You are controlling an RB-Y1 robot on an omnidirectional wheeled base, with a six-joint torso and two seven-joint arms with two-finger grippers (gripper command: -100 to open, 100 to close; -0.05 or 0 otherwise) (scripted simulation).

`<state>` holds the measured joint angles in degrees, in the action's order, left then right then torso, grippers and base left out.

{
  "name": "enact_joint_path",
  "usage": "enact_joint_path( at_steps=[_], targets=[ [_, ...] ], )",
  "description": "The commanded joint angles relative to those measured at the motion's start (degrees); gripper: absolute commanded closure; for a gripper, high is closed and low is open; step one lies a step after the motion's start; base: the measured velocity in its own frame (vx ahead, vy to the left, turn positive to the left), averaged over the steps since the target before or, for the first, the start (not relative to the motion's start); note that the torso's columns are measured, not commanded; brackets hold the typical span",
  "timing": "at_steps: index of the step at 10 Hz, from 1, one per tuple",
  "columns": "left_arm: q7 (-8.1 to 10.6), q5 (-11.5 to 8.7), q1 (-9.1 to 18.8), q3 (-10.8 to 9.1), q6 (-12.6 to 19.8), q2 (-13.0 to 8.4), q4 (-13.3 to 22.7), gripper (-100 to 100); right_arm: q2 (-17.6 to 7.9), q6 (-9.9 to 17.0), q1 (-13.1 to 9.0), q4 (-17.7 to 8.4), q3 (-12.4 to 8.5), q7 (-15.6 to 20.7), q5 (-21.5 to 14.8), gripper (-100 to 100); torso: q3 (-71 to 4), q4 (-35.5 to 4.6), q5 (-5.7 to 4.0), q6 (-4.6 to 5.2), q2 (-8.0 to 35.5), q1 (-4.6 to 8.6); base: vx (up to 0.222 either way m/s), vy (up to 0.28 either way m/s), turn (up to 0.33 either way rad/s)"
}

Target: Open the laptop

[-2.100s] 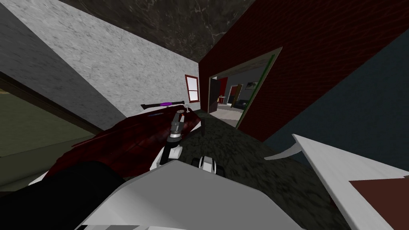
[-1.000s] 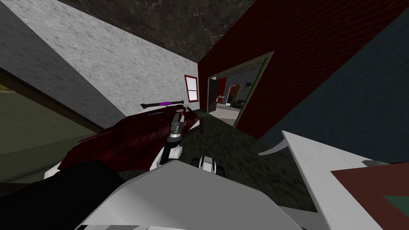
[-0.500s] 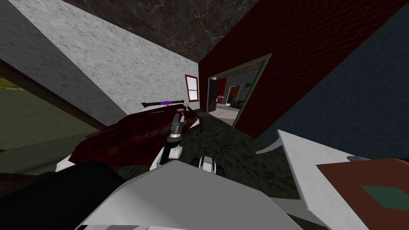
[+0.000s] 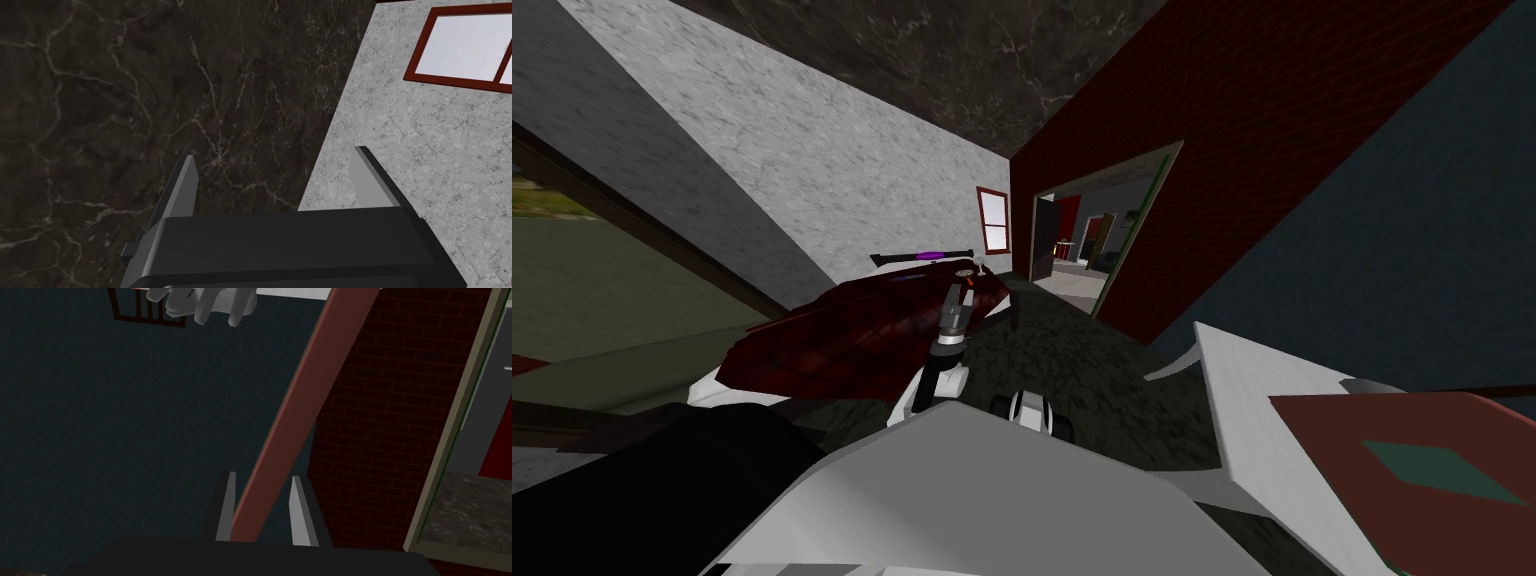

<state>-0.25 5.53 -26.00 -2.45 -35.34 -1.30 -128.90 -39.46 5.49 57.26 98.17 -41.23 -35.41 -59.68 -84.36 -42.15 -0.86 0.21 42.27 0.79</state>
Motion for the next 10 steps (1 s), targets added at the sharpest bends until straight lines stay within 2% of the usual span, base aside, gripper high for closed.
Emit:
enact_joint_path(
  at_steps=[1, 2, 3, 5, 6, 10],
  targets=[
    [0.0, 0.0, 0.0, 0.0, 0.0, 0.0, 0.0, 0, -0.3, 0.1, 0.0, 0.2, 0.5, -0.6, 1.8, 100, 0.0, 0.0, -0.03, -0.09, 0.0, 0.0, -0.038, -0.035, 0.005],
    [0.0, 0.0, 0.0, 0.0, 0.0, 0.0, 0.0, 0, 0.8, -0.8, -2.8, -1.2, 1.5, -0.6, 4.2, 100, -0.2, 0.0, 0.18, -0.15, -0.2, -0.18, -0.079, -0.054, 0.012],
    [0.0, 0.0, 0.0, 0.0, 0.0, 0.0, 0.0, 0, 0.8, -0.8, -2.8, -1.2, 1.5, -0.6, 4.2, 100, -0.2, 0.0, 0.17, -0.28, -0.2, -0.2, -0.092, -0.064, 0.018],
    [0.0, 0.0, 0.0, 0.0, 0.0, 0.0, 0.0, 0, 2.1, -1.8, -5.7, -2.7, 2.6, -0.5, 6.4, 100, -0.2, 0.1, 0.14, -0.28, -0.2, -0.17, -0.086, -0.073, 0.021],
    [0.0, 0.0, 0.0, 0.0, 0.0, 0.0, 0.0, 0, 2.1, -1.8, -5.7, -2.7, 2.6, -0.5, 6.4, 100, -0.1, 0.1, 0.08, -0.27, -0.2, -0.15, -0.069, -0.054, -0.007],
    [0.0, 0.0, 0.0, 0.0, 0.0, 0.0, 0.0, 0, 4.6, -3.9, -11.3, -5.7, 4.7, -0.2, 10.8, 100, -0.2, 0.1, -0.08, -0.5, -0.4, -0.18, -0.081, -0.051, 0.005]
  ],
)
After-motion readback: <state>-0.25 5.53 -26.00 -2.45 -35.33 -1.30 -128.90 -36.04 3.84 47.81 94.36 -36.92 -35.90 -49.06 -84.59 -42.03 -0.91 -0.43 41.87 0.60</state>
